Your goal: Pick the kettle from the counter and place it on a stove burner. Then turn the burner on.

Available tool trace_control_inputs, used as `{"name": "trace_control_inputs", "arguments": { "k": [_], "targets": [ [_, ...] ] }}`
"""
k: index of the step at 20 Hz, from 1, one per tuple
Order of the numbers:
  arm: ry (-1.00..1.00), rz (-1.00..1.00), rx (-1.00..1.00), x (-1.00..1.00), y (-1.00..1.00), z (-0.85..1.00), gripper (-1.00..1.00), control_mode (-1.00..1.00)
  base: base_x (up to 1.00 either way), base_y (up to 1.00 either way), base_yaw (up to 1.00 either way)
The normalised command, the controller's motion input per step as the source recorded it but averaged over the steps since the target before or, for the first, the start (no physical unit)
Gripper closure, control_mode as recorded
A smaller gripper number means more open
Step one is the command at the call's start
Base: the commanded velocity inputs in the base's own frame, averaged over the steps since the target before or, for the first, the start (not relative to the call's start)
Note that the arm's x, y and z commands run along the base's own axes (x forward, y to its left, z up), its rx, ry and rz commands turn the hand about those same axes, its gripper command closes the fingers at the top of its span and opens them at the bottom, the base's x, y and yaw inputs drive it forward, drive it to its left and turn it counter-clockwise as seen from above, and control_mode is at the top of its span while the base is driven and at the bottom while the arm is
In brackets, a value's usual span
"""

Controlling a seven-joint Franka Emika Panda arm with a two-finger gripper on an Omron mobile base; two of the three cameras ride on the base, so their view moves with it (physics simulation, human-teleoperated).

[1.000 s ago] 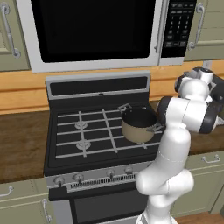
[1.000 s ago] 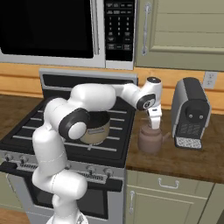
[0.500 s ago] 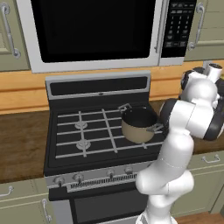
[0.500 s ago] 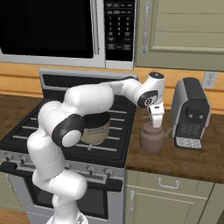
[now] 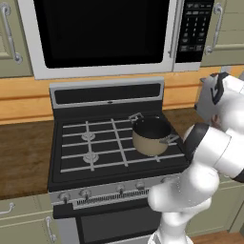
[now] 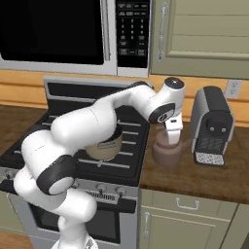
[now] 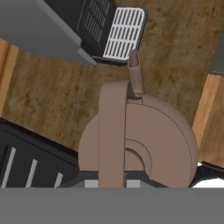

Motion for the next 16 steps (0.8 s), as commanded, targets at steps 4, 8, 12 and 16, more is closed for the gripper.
{"name": "trace_control_inputs", "arguments": {
  "k": [4, 8, 12, 16],
  "targets": [
    [-0.08, 0.0, -0.04, -0.46, 0.34, 0.71, 1.0, -1.0, 0.0, 0.0, 0.0],
    [0.0, 0.0, -0.08, -0.41, 0.54, 0.64, 1.0, -1.0, 0.0, 0.0, 0.0],
    [-0.04, 0.0, -0.07, -0.4, 0.59, 0.51, 1.0, -1.0, 0.0, 0.0, 0.0],
    [-0.2, 0.0, -0.02, -0.38, 0.58, 0.44, 1.0, -1.0, 0.0, 0.0, 0.0]
  ]
}}
